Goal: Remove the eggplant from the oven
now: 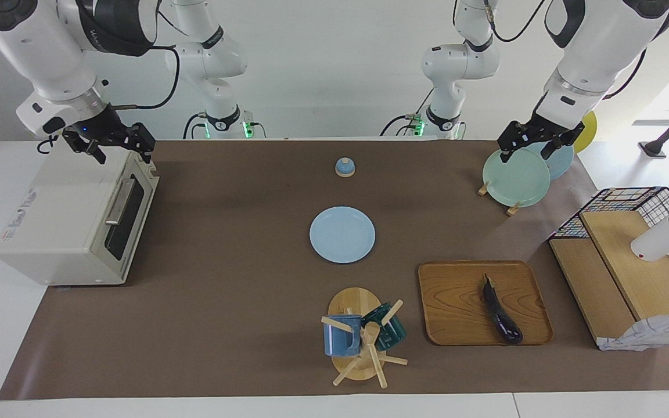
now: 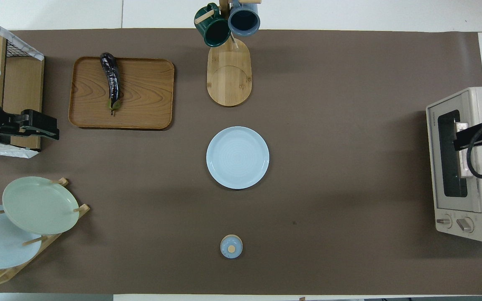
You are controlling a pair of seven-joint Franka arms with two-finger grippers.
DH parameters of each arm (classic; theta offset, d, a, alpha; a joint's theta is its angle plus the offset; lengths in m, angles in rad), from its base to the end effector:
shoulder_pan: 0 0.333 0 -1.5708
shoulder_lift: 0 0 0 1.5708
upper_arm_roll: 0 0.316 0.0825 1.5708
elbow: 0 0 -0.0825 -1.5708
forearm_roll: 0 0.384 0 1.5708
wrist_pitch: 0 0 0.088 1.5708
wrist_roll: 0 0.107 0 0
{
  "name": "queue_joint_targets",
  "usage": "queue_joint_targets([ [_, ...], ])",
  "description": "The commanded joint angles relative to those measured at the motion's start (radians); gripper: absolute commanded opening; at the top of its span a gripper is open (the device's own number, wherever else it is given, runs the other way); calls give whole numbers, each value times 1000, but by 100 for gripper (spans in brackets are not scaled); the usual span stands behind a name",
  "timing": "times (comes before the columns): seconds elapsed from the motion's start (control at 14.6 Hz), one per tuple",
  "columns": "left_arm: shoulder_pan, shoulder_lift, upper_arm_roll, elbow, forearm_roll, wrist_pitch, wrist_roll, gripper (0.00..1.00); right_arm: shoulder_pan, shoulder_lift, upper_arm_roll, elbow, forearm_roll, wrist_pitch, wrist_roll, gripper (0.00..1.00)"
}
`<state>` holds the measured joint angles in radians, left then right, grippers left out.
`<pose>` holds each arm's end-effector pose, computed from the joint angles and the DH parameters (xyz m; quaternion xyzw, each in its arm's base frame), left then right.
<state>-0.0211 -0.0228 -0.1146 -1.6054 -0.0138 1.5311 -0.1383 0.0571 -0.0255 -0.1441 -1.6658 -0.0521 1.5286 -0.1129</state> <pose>0.5373 -0.0756 0.6173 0.9997 0.0013 -0.0263 0.0020 0.5362 -0.0535 0.5905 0.9981 0.0134 -0.0581 0.0185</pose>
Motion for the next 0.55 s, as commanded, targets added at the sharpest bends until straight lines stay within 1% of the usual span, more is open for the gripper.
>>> queue_joint_targets([
  [0.0, 24, -25, -23, -24, -17, 1, -7, 100, -5, -11, 1, -5, 26, -4, 1, 100],
  [0.48, 29, -28, -28, -30, -17, 1, -6, 100, -5, -11, 1, -5, 26, -4, 2, 100],
])
